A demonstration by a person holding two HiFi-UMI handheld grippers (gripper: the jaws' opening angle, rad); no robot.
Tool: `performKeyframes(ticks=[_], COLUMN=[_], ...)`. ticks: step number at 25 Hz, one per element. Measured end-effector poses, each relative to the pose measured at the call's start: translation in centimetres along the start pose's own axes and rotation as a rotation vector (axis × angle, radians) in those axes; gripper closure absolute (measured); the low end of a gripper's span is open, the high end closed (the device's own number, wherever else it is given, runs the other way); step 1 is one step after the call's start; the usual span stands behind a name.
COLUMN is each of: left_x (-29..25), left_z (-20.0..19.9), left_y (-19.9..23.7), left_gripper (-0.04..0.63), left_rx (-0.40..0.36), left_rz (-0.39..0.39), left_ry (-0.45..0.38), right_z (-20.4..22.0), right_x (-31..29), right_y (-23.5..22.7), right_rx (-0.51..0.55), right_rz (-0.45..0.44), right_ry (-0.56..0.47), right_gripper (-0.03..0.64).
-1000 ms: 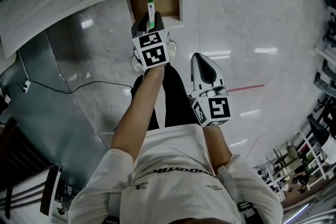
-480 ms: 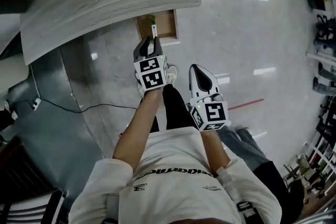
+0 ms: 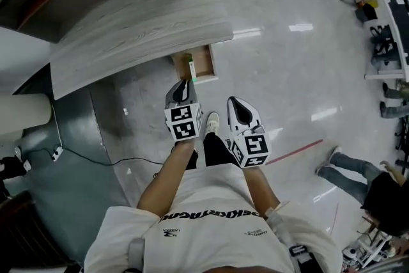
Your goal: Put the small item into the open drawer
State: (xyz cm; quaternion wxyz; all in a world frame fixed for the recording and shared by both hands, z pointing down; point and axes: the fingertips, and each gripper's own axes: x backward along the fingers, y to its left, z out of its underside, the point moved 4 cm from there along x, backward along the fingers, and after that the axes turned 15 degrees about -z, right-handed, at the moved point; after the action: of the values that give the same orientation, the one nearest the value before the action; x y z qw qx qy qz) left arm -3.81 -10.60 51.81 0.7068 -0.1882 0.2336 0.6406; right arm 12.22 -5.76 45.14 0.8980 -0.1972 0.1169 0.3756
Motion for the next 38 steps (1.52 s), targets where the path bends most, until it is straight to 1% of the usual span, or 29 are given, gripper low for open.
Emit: performKeyframes(ticks=[6,10,13,20,23,26,33,38], left_x=[5.6,8.6,10.8,14.8,15.9,16.8,17.7,17.8], left_z=[-3.6,-5.5,-6.9,-9.6,-11.0,-11.7,-13.0,-13.6], left_y=[0.5,0.8,1.0,1.0,1.1,1.6,1.4,1.2], left_gripper=[0.575,0.58,0.58,0.58,0.58,0.58,0.58,0.58], left_rx=[-0.022,-0.024,-0.031,-0.092,-0.099,-0.105,-0.11,-0.107], left_rz=[0.045,0.09,0.106,0.146,0.153,0.151,0.158,0.164], left_ry=[-0.081,-0.123,-0.152,-0.25,-0.293,-0.319,-0.362,-0.375], right_z=[-3.2,-5.1,-6.4,-9.1,-10.6,-11.6,-13.2,-13.8], right_x=[2.0,2.9,3.6,4.7,4.7,4.5,4.2,4.2], right_y=[2.9,4.5,5.6,7.2,7.6,8.1,7.9,7.8], right_rx=[0.033,0.044,0.048,0.065,0.085,0.101,0.135,0.144], right_rz=[-0.01,-0.009,-0.012,-0.017,-0.019,-0.027,-0.021,-0.025], right_ry=[-0.047,-0.08,-0.097,-0.14,-0.16,-0.178,-0.199,-0.209], right_gripper=[0.589,0.589,0.589,0.589,0.589,0.589,0.589,0.589])
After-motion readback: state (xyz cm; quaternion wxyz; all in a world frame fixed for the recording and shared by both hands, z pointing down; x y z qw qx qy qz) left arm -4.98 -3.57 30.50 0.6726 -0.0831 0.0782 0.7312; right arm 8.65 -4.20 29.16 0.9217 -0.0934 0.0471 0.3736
